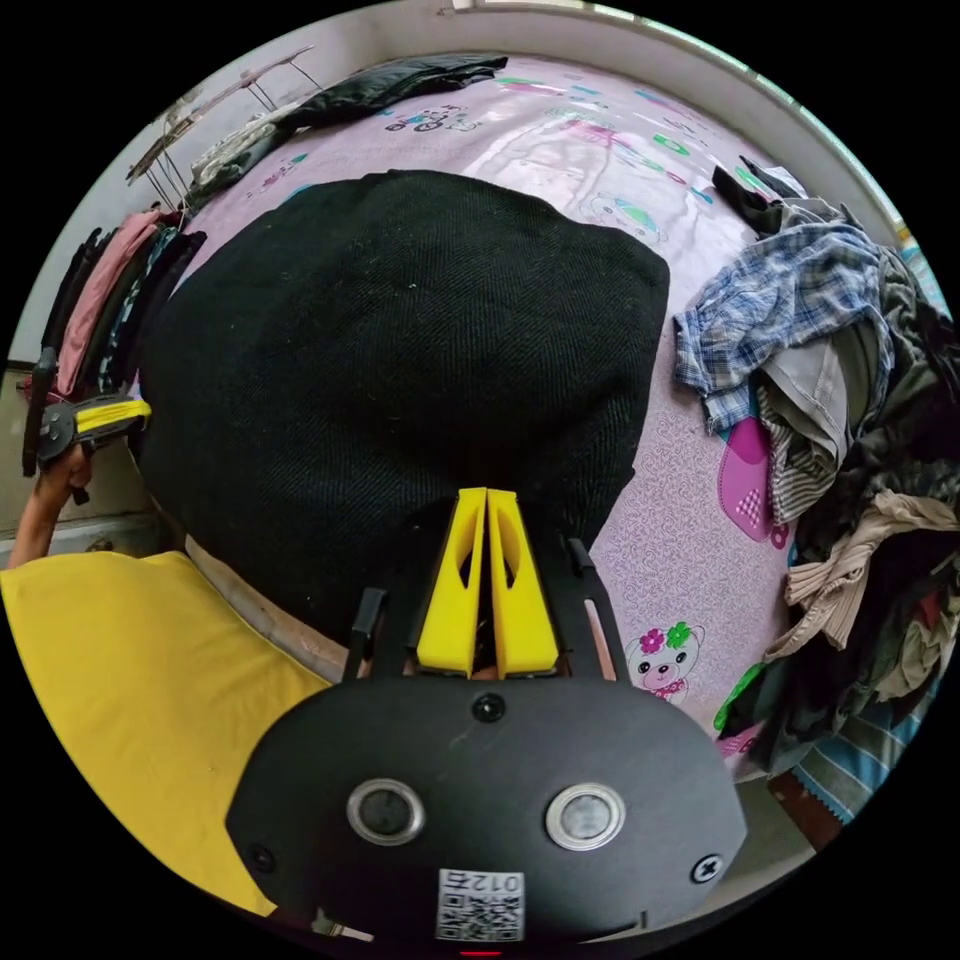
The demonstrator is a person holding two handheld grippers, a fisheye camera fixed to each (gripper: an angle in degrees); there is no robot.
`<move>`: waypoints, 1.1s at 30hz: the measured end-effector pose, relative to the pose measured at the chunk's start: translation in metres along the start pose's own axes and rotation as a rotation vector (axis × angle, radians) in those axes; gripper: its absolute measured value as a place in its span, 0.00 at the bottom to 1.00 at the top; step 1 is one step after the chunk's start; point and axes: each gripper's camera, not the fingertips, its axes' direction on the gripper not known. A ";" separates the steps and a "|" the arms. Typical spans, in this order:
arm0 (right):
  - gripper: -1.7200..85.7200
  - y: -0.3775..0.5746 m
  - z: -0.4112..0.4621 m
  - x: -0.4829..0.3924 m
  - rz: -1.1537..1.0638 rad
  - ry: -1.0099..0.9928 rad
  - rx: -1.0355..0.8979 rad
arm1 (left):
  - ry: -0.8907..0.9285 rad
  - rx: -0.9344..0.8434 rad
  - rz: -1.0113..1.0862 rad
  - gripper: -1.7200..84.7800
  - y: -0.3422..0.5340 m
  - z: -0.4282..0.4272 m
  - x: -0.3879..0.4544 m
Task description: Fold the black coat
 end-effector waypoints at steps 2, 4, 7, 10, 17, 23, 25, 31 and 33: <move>0.02 0.006 -0.010 0.005 0.011 -0.022 -0.003 | 0.153 0.036 -0.056 0.02 0.014 -0.009 -0.020; 0.02 0.012 -0.034 0.009 0.046 -0.028 0.044 | 0.184 0.125 -0.106 0.02 0.027 -0.030 -0.031; 0.02 0.006 -0.059 0.001 0.020 0.027 0.183 | 0.128 0.276 -0.163 0.02 0.028 -0.061 -0.031; 0.02 -0.017 -0.054 -0.009 -0.020 0.027 0.194 | 0.152 0.303 -0.140 0.02 0.002 -0.061 -0.021; 0.02 -0.036 0.005 0.007 0.000 -0.009 0.023 | 0.151 0.091 -0.091 0.02 -0.032 0.006 -0.009; 0.02 -0.027 0.008 0.030 0.035 -0.087 0.012 | 0.159 0.081 -0.088 0.02 -0.032 0.015 -0.005; 0.02 -0.011 -0.009 0.038 0.053 -0.109 0.052 | 0.190 0.085 -0.120 0.02 -0.027 0.006 -0.010; 0.02 0.073 -0.045 0.032 -0.039 -0.109 0.132 | 0.072 0.114 -0.056 0.02 0.022 -0.027 0.018; 0.02 0.093 -0.034 0.033 -0.038 -0.068 0.098 | 0.044 0.061 -0.060 0.02 0.031 -0.010 0.023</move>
